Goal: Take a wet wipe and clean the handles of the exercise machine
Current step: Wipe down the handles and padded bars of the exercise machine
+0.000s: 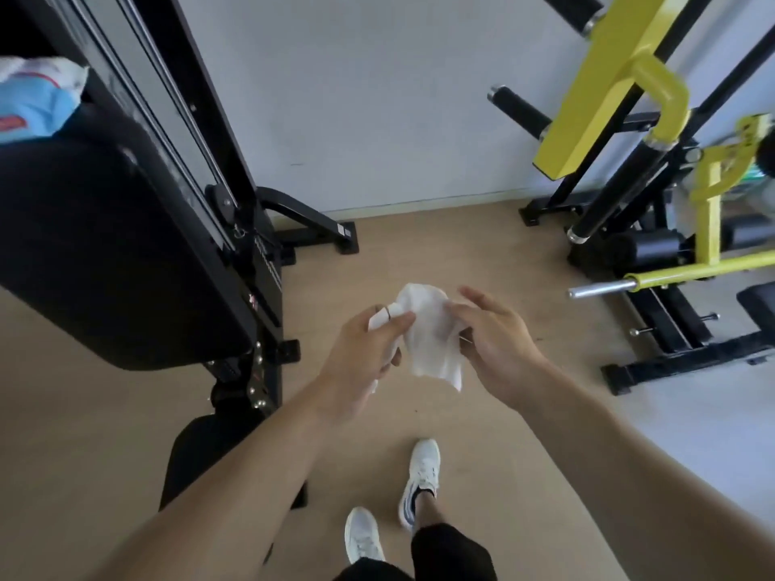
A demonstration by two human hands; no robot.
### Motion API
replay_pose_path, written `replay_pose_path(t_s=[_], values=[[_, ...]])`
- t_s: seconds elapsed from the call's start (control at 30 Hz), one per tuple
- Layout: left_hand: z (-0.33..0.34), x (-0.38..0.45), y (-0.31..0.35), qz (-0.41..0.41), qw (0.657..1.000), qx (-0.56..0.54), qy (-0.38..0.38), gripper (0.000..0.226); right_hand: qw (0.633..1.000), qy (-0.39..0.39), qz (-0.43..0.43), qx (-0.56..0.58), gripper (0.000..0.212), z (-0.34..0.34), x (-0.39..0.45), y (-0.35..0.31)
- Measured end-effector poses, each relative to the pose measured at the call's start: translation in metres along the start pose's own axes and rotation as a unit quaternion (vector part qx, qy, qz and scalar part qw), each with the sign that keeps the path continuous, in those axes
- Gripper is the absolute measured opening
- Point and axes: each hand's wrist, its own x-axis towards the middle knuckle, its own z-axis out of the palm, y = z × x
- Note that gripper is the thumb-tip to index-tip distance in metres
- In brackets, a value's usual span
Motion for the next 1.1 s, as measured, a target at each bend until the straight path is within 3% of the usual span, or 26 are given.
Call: replay_pose_path(t_s=[0.17, 0.3, 0.4, 0.6, 0.77, 0.9, 1.0, 1.1], values=[[-0.007, -0.057, -0.028, 0.027, 0.994, 0.092, 0.052, 0.027, 0.998, -0.038, 0.015, -0.037, 0.022, -0.008, -0.049, 0.056], [-0.007, -0.096, -0.040, 0.087, 0.979, 0.144, 0.117, 0.028, 0.998, 0.033, -0.020, -0.053, 0.014, -0.010, -0.089, 0.081], [-0.008, -0.128, -0.055, 0.135, 0.963, 0.182, 0.144, 0.014, 0.997, 0.066, -0.026, -0.032, 0.017, -0.004, -0.113, 0.106], [-0.017, -0.197, -0.100, 0.138, 0.943, 0.254, 0.166, 0.016, 0.997, -0.033, 0.029, 0.060, 0.032, 0.032, -0.161, 0.155], [-0.058, -0.245, -0.118, 0.131, 0.937, 0.285, 0.152, 0.019, 0.980, -0.121, 0.069, 0.141, 0.059, 0.067, -0.194, 0.179], [-0.106, -0.269, -0.116, 0.113, 0.941, 0.256, 0.188, 0.017, 0.989, -0.125, 0.015, 0.077, 0.027, 0.104, -0.212, 0.190], [-0.150, -0.280, -0.107, 0.073, 0.938, 0.210, 0.266, 0.020, 0.991, -0.130, -0.008, 0.041, 0.024, 0.145, -0.222, 0.190], [-0.205, -0.285, -0.101, 0.052, 0.941, 0.186, 0.278, 0.037, 0.988, -0.154, -0.004, 0.024, 0.025, 0.199, -0.229, 0.191]])
